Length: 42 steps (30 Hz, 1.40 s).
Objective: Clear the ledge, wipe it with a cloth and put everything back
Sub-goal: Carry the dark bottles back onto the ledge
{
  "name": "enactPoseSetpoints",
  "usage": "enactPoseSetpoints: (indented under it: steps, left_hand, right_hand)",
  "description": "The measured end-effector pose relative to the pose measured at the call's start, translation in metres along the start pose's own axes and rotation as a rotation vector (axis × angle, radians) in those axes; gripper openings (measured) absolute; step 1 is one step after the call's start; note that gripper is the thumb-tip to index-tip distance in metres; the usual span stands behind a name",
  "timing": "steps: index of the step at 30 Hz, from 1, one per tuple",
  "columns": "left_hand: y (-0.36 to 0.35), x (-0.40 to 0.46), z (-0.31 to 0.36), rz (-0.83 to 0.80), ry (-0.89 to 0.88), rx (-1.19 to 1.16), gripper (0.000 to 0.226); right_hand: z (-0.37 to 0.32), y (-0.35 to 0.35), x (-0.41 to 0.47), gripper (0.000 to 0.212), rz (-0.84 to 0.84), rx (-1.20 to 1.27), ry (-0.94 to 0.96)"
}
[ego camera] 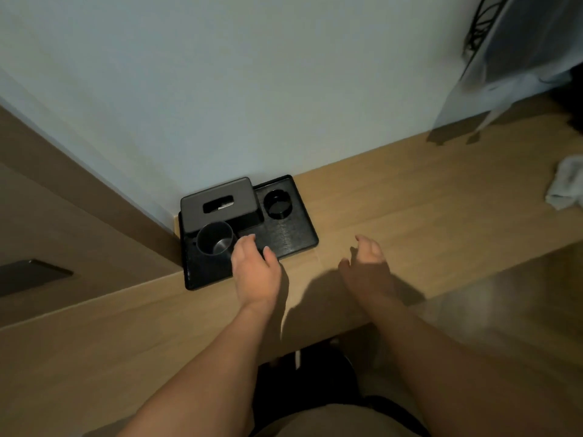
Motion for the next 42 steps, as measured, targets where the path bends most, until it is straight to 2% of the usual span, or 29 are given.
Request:
enactPoseSetpoints:
  steps: [4,8,15,22,29,35,42]
  left_hand:
    - [-0.030,-0.004,0.040,-0.184,-0.398,0.098,0.038]
    - [-0.066,-0.023,0.088,-0.316,-0.590,0.120,0.039]
    - [-0.125,-0.086,0.184,-0.455,-0.821,0.132,0.043]
    - [-0.202,-0.198,0.309,-0.600,-1.047,0.109,0.044]
    - [-0.265,-0.316,0.414,-0.633,-1.296,0.109,0.042]
    - [-0.301,-0.374,0.484,-0.641,-1.414,0.111,0.042]
    - [-0.368,-0.395,0.563,-0.685,-1.474,0.102,0.042]
  right_hand:
    - [0.022,0.019,-0.017,0.058,0.080,-0.011,-0.034]
    - [0.056,0.052,-0.036,0.059,0.179,-0.001,-0.102]
    - [0.140,0.125,-0.075,0.058,0.361,0.029,-0.244]
    - [0.263,0.222,-0.122,0.060,0.489,0.072,-0.382]
    - [0.376,0.308,-0.169,0.060,0.574,0.132,-0.548]
    - [0.436,0.369,-0.178,0.060,0.635,0.050,-0.605]
    - [0.500,0.423,-0.143,0.061,0.631,-0.014,-0.601]
Point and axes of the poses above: each hand's wrist, its own x-axis towards the middle knuckle, its own y-axis out of the back of the hand, z = x × y, the point moved 5 cm from there along x, towards the middle knuckle, and after that the axes turned 1 degree about -y, right-handed, at the moved point
